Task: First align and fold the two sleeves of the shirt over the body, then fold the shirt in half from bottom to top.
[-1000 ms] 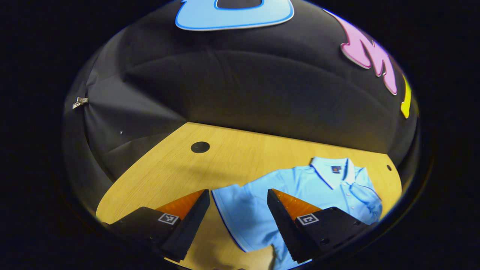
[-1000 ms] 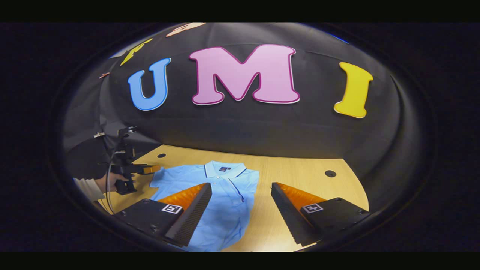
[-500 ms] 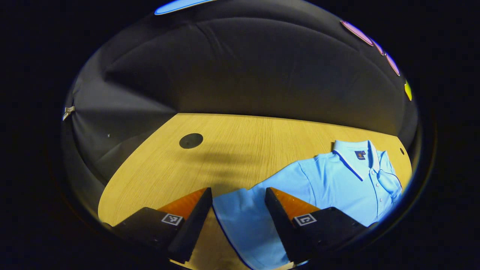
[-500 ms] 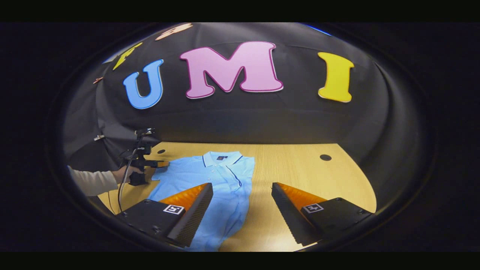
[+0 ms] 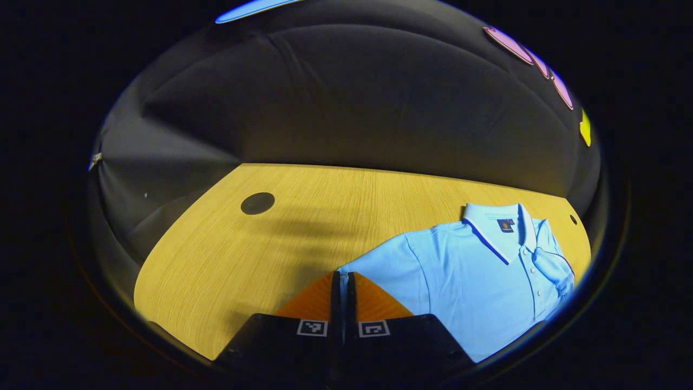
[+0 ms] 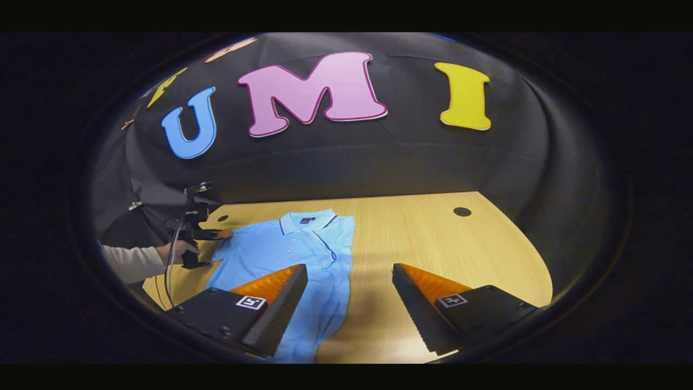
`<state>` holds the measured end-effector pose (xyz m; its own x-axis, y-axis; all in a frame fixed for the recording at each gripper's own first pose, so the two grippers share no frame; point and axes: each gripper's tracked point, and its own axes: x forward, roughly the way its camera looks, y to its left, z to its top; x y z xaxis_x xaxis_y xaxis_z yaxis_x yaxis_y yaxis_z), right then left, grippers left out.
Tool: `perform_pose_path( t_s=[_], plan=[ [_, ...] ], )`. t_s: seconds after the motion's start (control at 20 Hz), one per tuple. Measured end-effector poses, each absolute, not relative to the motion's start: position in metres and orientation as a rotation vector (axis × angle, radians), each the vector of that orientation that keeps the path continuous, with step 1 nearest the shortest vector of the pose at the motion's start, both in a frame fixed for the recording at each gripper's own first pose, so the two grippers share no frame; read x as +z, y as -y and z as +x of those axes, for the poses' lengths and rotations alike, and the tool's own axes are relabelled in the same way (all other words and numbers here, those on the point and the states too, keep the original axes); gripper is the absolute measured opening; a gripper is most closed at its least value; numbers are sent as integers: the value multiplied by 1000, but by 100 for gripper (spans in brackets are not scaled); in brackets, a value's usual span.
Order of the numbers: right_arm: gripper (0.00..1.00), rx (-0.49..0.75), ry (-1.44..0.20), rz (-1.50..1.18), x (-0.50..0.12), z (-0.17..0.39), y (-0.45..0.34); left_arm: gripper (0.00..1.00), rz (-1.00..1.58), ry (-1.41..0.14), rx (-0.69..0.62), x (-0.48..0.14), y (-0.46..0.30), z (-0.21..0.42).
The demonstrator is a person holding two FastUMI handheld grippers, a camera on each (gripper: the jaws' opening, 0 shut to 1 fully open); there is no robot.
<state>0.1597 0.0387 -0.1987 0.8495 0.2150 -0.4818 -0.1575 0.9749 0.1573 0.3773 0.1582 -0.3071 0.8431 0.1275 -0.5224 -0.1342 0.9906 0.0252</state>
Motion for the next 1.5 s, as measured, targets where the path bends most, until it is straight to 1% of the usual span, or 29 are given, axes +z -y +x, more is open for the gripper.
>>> perform_pose_path(
  t_s=[0.15,0.25,0.5,0.7,0.75,0.8,0.9,1.0,1.05,1.25,1.35,1.5],
  plan=[
    [98,185,-519,110,-197,159,-32,6,26,-583,101,-299,-141,372],
    [98,179,-517,115,-196,157,-29,6,36,-560,65,-280,-118,372],
    [98,165,-509,121,-188,148,-23,6,13,-496,-106,-227,-15,367],
    [98,161,-513,133,-188,135,-24,7,-33,-469,-232,-206,66,354],
    [98,165,-523,139,-189,129,-25,13,-52,-469,-260,-203,81,348],
    [98,169,-531,146,-188,120,-27,24,-79,-469,-296,-198,94,336],
    [98,163,-527,165,-182,110,-26,58,-102,-441,-312,-186,101,318],
    [98,163,-530,185,-180,99,-29,93,-96,-414,-282,-174,91,297],
    [98,166,-532,194,-178,92,-30,96,-88,-405,-263,-167,83,283],
    [98,177,-540,176,-174,63,-36,98,-66,-387,-197,-148,47,211],
    [98,190,-570,163,-180,43,-42,98,-69,-392,-181,-149,34,166],
    [98,211,-635,158,-195,11,-56,97,-70,-430,-167,-167,23,101]
  ],
)
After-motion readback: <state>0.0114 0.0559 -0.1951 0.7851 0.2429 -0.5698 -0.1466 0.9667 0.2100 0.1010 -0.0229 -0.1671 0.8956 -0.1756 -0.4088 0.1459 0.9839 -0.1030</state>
